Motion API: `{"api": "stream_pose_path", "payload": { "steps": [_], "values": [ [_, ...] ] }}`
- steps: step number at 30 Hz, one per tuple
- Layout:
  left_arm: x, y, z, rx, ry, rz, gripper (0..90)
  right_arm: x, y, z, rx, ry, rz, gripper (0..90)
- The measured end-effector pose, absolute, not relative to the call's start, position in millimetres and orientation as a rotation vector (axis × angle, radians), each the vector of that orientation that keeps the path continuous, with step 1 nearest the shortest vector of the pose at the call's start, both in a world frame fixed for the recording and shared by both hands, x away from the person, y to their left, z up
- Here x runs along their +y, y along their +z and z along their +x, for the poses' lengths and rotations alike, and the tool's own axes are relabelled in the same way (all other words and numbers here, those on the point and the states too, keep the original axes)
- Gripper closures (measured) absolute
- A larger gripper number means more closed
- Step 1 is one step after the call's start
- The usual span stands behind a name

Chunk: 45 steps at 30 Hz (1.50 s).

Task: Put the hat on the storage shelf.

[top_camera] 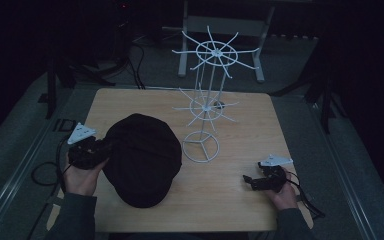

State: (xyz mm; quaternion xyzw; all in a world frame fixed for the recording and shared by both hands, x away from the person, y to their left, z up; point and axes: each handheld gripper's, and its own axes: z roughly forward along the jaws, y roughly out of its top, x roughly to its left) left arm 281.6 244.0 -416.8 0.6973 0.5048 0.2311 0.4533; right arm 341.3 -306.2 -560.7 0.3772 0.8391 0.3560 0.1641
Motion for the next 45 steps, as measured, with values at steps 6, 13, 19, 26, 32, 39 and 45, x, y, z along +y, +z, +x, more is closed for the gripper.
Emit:
{"api": "stream_pose_path", "payload": {
  "steps": [6,13,19,26,32,39,45],
  "values": [
    [247.1,-410.2,281.8,1.232,0.578,1.704,74.2,-306.2,-560.7,341.3,2.392,1.015,1.075,13.7],
    [250.1,-402.3,281.6,1.202,0.582,1.694,74.1,-306.2,-560.7,341.2,2.391,1.015,1.076,13.7],
    [254.1,-395.1,281.0,1.188,0.587,1.680,74.0,-306.2,-560.7,341.2,2.391,1.015,1.076,13.7],
    [259.2,-387.9,282.0,1.146,0.555,1.657,73.7,-306.2,-560.7,341.3,2.391,1.015,1.074,13.7],
    [261.7,-382.9,282.4,1.130,0.552,1.641,73.7,-306.3,-560.7,341.4,2.390,1.016,1.072,13.7],
    [263.5,-376.2,282.7,1.113,0.546,1.625,73.6,-306.2,-560.7,341.3,2.390,1.016,1.075,13.7],
    [264.8,-370.7,282.9,1.098,0.540,1.616,73.5,-306.2,-560.7,341.4,2.390,1.016,1.075,13.7]
  ]
}}
